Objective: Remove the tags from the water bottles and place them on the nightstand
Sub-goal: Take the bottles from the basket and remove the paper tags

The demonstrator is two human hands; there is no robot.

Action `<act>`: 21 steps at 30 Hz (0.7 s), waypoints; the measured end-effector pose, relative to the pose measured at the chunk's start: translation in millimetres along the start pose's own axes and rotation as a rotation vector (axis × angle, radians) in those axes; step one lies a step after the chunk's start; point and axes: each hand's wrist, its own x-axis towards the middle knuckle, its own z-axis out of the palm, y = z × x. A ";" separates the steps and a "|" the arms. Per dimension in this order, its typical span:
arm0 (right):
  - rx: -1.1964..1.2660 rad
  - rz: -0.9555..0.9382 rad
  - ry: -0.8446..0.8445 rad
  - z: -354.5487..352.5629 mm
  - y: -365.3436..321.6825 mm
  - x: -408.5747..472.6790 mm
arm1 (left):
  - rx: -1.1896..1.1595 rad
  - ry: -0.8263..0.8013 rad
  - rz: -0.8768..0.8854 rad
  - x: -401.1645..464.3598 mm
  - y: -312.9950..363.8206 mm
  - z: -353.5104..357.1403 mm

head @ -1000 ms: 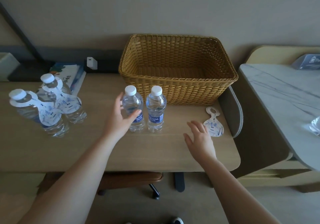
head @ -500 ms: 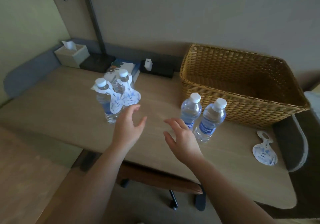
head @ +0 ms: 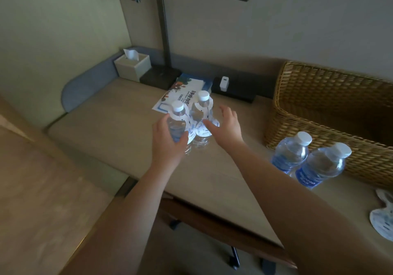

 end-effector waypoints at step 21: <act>0.148 0.018 0.063 9.5 1.1 -4.6 | 0.017 -0.013 0.085 13.3 -13.4 -6.1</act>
